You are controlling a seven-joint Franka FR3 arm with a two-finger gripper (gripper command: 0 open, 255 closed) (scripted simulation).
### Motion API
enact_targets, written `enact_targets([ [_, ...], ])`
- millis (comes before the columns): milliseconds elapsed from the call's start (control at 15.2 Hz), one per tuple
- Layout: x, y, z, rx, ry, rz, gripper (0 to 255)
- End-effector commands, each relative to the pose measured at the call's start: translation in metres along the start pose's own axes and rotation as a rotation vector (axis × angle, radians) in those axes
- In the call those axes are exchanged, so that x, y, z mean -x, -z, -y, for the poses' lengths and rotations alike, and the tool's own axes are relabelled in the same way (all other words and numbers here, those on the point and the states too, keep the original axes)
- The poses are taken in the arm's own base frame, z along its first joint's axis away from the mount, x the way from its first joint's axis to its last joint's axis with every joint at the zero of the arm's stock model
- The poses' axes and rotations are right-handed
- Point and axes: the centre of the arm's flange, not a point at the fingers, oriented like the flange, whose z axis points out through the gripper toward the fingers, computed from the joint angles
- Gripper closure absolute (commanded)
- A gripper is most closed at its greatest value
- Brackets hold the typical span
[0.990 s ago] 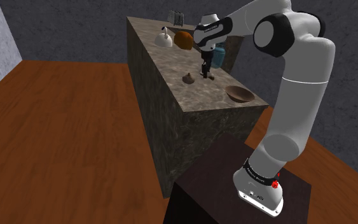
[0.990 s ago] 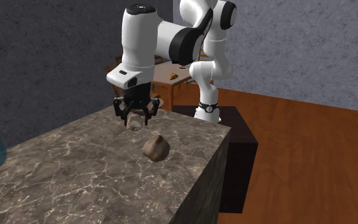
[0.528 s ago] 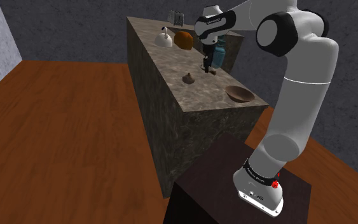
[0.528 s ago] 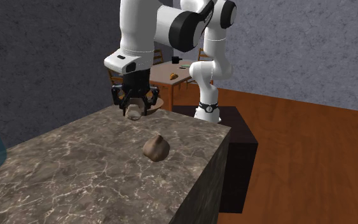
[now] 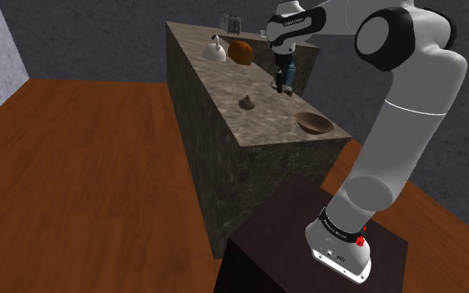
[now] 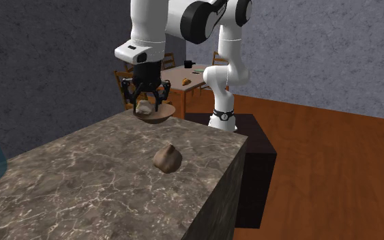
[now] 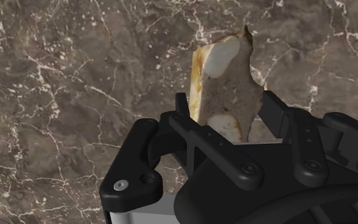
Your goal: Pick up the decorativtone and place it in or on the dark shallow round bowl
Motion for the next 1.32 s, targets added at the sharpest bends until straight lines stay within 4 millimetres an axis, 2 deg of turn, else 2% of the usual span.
enact_targets([
  [0, 0.025, -0.001, 0.005, 0.000, 0.001, 0.000, 255],
  [858, 0.192, -0.022, 0.040, 0.000, 0.001, 0.000, 255],
  [924, 0.198, -0.023, 0.041, 0.000, 0.001, 0.000, 255],
  [1254, 0.192, -0.048, 0.044, 0.000, 0.001, 0.000, 255],
])
